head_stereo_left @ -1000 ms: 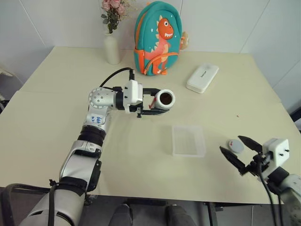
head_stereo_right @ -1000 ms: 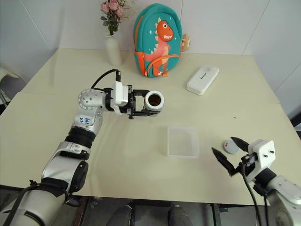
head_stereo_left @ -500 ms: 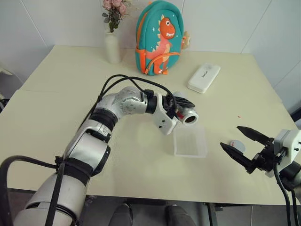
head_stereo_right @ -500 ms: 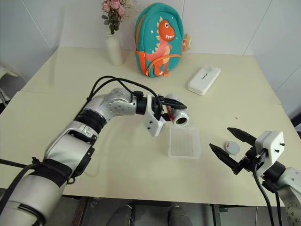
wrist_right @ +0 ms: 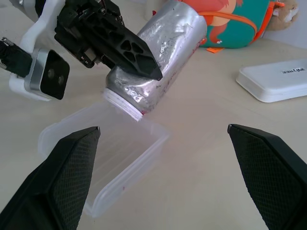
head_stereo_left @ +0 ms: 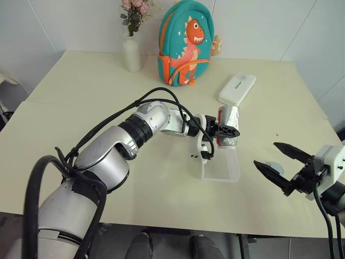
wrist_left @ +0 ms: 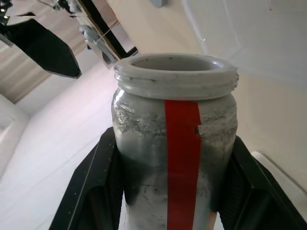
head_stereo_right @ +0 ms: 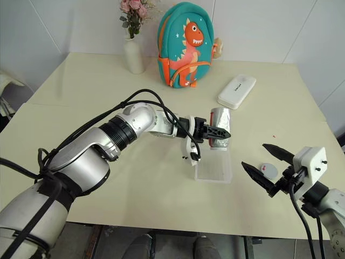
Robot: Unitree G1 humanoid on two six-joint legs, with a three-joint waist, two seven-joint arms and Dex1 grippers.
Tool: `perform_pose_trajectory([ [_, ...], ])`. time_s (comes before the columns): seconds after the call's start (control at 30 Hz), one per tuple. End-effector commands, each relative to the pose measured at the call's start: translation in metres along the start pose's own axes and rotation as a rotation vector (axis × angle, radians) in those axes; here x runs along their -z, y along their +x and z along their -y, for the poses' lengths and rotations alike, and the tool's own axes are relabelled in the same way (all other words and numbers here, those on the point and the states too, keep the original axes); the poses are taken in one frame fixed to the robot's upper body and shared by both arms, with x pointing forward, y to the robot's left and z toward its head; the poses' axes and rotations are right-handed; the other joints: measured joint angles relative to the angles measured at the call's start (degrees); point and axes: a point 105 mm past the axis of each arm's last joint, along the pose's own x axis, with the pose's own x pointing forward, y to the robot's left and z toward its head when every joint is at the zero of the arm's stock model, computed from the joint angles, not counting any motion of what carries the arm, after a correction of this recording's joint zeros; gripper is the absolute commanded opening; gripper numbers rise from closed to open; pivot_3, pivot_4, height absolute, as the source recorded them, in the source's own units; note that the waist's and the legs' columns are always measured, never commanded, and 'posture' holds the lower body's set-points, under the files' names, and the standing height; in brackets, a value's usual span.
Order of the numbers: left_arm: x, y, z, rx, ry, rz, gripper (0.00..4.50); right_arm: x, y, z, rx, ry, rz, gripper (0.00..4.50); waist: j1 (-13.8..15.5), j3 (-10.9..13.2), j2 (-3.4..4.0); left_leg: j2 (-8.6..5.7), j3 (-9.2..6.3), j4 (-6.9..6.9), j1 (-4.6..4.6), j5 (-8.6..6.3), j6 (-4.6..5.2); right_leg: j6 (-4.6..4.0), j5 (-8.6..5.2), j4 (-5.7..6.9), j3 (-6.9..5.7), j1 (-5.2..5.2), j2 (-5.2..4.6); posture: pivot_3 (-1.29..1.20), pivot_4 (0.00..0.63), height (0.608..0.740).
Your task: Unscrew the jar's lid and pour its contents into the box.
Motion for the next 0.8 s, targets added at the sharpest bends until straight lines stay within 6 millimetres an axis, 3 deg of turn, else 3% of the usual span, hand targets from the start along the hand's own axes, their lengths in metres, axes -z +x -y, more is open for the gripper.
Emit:
perform_pose_trajectory([
  [0.03, 0.015, 0.0, -0.025, -0.081, 0.171, -0.028, 2.05, -0.007, 0.003, -0.002, -0.007, -0.034, 0.012, 4.48, 0.0, 0.0, 0.0, 0.0, 0.01, 0.0, 0.0, 0.0, 0.0, 0.0, 0.0, 0.04, 0.02, -0.02, 0.0, 0.0, 0.15, 0.74],
  [0.33, 0.001, -0.013, -0.034, -0.158, 0.344, -0.005, 2.05, -0.008, 0.012, -0.001, -0.022, -0.033, 0.02, 4.48, 0.1, 0.0, 0.02, 0.0, 0.07, 0.11, 0.02, 0.02, -0.01, 0.0, 0.0, 0.23, 0.08, -0.04, 0.0, 0.0, 0.15, 0.74],
  [0.47, 0.004, -0.019, -0.033, -0.177, 0.251, -0.064, 2.05, -0.009, 0.018, -0.002, -0.036, -0.033, 0.028, 4.48, 0.1, 0.0, 0.02, 0.0, 0.12, 0.24, 0.05, 0.02, 0.0, 0.0, 0.0, 0.44, 0.16, -0.05, 0.0, 0.0, 0.15, 0.74],
  [0.6, 0.034, -0.034, -0.012, -0.139, -0.212, -0.26, 2.05, -0.011, 0.018, -0.003, -0.044, -0.039, 0.032, 4.48, 0.0, 0.0, 0.02, 0.0, 0.13, 0.58, 0.05, 0.03, 0.02, 0.0, 0.0, 0.75, 0.18, -0.08, 0.01, 0.0, 0.15, 0.74],
  [0.7, 0.035, -0.045, 0.001, -0.116, -0.377, -0.304, 2.05, -0.013, 0.017, -0.003, -0.057, -0.039, 0.033, 4.48, -0.2, 0.0, 0.02, 0.0, 0.17, 0.81, 0.07, 0.01, 0.07, 0.02, 0.01, 0.92, 0.22, -0.07, 0.01, 0.0, 0.15, 0.74],
  [0.8, 0.044, -0.062, 0.012, -0.16, -0.709, -0.422, 2.05, -0.014, 0.01, -0.004, -0.106, -0.037, 0.023, 4.48, -0.3, -0.1, 0.11, 0.0, 0.26, 0.82, 0.29, -0.01, 0.09, 0.04, 0.02, 0.92, 0.31, 0.12, 0.01, 0.0, 0.15, 0.74],
])
